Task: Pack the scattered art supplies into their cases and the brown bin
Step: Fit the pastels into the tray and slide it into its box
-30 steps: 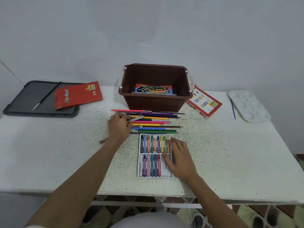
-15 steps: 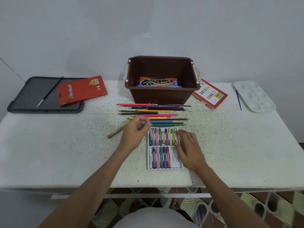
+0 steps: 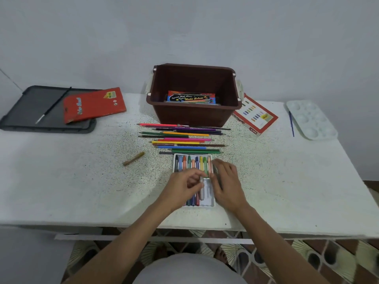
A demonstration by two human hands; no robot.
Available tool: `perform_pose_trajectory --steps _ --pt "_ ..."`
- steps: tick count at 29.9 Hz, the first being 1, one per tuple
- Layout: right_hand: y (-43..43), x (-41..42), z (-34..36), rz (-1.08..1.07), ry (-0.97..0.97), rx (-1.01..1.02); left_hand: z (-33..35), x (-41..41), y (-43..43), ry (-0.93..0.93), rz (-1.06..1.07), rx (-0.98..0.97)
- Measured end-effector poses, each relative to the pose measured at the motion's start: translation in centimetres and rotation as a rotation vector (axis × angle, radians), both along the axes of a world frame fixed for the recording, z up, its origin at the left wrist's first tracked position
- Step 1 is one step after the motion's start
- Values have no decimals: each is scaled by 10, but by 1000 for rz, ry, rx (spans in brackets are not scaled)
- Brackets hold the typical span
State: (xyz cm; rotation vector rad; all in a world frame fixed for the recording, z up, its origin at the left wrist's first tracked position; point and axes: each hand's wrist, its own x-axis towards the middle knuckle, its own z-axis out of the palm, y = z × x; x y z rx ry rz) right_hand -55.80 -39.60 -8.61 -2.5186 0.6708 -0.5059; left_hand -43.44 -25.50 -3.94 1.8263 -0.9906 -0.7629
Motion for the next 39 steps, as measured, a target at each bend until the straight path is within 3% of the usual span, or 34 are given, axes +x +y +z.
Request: perform_pose_trajectory --steps 2,6,11,15,19,32,39 --pt "-3 -6 -1 42 2 2 -2 -5 -2 -51 -36 32" --pt "-5 -11 -4 82 12 -28 -8 -8 -3 -364 -17 77" --pt "-6 -10 -6 83 7 -75 -21 -9 4 -564 -3 133" --pt "-6 -10 -7 89 6 -84 -28 -8 9 -563 66 184" --pt "-8 -11 -9 99 2 -90 -28 -10 10 -641 -3 131" --pt "-4 -10 -7 86 -11 -84 -35 -9 10 -593 -28 111" --pt "-5 -10 -8 73 10 -75 -39 -14 6 -633 56 104"
